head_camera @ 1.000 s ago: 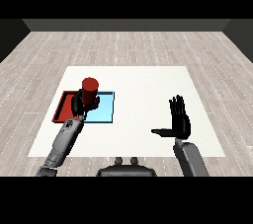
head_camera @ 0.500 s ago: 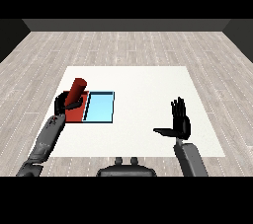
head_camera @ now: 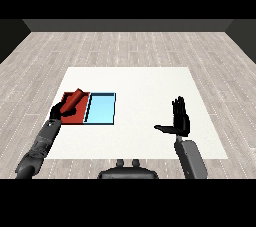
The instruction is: Pick the red can and put it in the red box
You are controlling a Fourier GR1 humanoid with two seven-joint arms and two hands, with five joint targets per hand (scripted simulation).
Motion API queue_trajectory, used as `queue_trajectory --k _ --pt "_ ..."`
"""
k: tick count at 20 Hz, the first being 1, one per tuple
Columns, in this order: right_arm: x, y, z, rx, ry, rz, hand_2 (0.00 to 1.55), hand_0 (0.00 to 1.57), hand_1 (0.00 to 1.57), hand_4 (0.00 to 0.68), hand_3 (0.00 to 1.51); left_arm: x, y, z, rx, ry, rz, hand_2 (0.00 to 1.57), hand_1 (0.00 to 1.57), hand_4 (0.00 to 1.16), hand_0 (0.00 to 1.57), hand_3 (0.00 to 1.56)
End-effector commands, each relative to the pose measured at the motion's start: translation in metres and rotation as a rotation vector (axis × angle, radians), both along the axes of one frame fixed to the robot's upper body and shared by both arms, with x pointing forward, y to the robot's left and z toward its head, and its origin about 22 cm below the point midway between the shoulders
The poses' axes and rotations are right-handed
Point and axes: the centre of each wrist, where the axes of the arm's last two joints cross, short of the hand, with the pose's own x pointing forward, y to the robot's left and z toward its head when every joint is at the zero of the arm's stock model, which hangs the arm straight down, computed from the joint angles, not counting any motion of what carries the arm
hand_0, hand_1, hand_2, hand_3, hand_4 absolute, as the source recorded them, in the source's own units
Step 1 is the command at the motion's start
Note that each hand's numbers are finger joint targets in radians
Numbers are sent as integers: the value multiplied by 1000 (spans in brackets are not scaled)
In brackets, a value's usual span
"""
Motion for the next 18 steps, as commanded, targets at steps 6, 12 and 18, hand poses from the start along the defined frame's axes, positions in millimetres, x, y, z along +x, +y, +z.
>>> queue_trajectory --k 6,12,18 --pt "21 18 -5 -1 -14 3 0 0 0 0 0 -12 7 -24 -15 240 -92 0 0 560 0 0" --pt "22 15 -8 16 -27 2 0 0 0 0 0 1 -5 -19 -85 98 15 0 0 0 0 0" --pt "20 4 -11 41 -33 29 0 0 0 0 0 35 -18 25 -424 -560 -208 470 470 0 470 0"
